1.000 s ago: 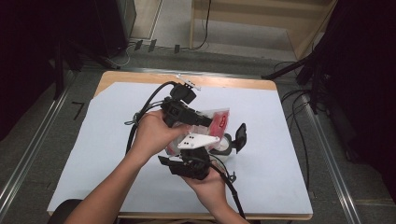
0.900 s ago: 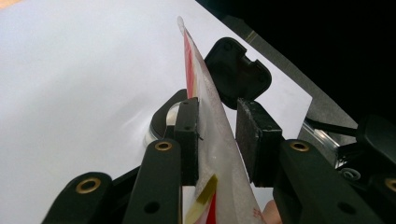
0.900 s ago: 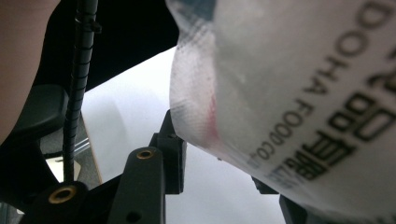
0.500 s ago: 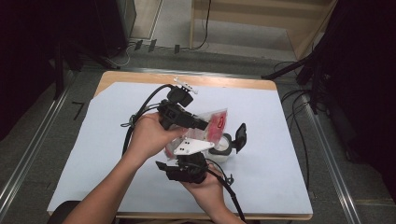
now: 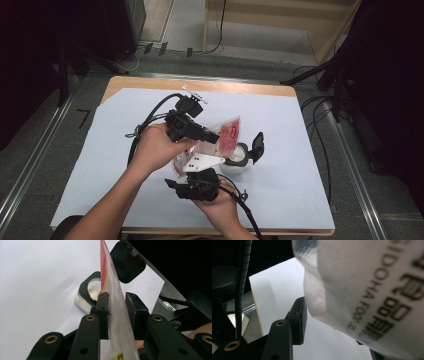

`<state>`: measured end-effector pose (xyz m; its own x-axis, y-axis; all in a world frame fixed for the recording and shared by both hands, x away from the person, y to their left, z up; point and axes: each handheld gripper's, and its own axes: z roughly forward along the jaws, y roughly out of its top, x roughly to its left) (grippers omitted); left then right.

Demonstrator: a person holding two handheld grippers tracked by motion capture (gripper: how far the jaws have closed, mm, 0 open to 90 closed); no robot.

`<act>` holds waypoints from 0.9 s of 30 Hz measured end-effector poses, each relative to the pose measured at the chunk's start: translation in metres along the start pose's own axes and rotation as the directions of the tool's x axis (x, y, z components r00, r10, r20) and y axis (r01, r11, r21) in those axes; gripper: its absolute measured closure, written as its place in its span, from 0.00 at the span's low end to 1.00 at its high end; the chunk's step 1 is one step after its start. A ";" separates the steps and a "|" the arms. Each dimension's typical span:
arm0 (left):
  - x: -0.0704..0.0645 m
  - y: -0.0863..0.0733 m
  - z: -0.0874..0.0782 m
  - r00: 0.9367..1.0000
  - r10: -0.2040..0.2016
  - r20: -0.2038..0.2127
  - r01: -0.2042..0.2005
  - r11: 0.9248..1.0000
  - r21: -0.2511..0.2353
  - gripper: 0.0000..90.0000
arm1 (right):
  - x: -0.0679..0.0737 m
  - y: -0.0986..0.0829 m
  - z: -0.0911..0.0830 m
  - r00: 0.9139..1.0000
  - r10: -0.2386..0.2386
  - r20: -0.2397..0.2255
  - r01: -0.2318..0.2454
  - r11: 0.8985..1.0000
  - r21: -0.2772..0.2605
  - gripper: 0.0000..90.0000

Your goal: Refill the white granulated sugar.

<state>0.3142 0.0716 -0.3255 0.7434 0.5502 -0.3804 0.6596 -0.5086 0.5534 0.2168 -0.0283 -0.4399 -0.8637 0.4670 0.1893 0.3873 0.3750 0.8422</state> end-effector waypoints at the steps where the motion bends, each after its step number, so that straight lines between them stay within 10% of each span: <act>1: 0.001 -0.001 0.000 1.000 -0.001 0.005 0.001 1.000 0.001 0.82 | 0.000 -0.001 0.001 1.000 0.001 -0.003 -0.001 1.000 0.001 0.59; 27: 0.014 -0.004 0.008 0.997 -0.028 0.070 0.025 0.999 0.037 0.82 | 0.003 -0.018 0.010 0.999 -0.041 -0.013 0.041 0.999 0.032 0.60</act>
<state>0.3228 0.0759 -0.3393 0.7306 0.5163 -0.4469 0.6820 -0.5189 0.5154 0.2104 -0.0262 -0.4595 -0.8829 0.4410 0.1616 0.3617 0.4191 0.8328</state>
